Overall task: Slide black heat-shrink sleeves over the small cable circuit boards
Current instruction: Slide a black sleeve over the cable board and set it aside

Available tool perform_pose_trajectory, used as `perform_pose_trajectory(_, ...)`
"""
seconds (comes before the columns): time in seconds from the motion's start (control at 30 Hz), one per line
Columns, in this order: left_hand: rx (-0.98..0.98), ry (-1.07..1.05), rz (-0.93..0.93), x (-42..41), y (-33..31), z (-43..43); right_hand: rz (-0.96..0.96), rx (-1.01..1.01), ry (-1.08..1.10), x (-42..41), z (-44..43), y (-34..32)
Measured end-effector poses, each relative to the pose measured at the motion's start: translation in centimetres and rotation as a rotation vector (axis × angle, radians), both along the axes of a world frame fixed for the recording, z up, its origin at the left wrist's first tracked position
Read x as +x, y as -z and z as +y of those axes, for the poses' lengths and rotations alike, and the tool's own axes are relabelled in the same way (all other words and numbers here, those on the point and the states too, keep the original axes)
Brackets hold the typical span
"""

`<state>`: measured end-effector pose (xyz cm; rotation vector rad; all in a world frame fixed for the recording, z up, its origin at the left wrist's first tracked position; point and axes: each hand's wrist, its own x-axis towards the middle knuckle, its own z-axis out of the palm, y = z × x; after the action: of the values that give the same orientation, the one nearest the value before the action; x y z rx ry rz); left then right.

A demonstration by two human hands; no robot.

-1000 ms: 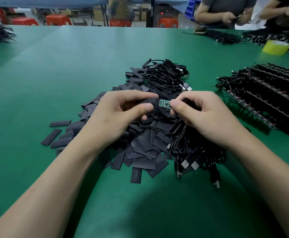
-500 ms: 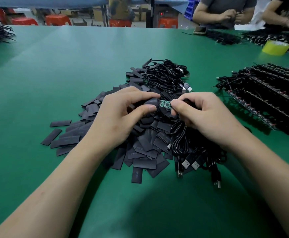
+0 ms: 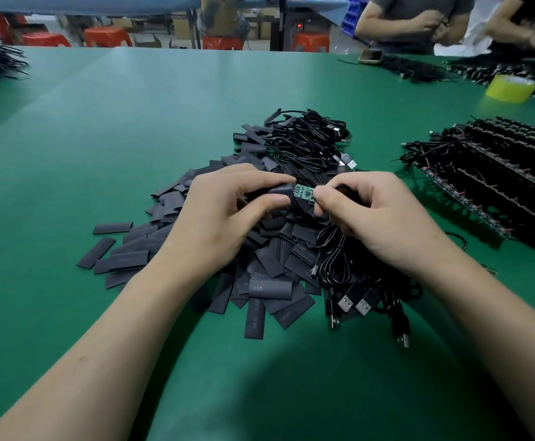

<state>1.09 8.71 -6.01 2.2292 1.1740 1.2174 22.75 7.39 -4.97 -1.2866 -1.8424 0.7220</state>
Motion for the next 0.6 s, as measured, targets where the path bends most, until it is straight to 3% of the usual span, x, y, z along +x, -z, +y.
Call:
perform_pose_trajectory(0.33, 0.057, -0.007, 0.083, -0.22, 0.17, 0.14, -0.117, -0.006, 0.002, -0.10, -0.27, -0.24)
perform_pose_trajectory(0.6, 0.029, 0.105, 0.209, -0.76, 0.02, 0.40, -0.191, -0.015, -0.014, 0.35, -0.22, -0.43)
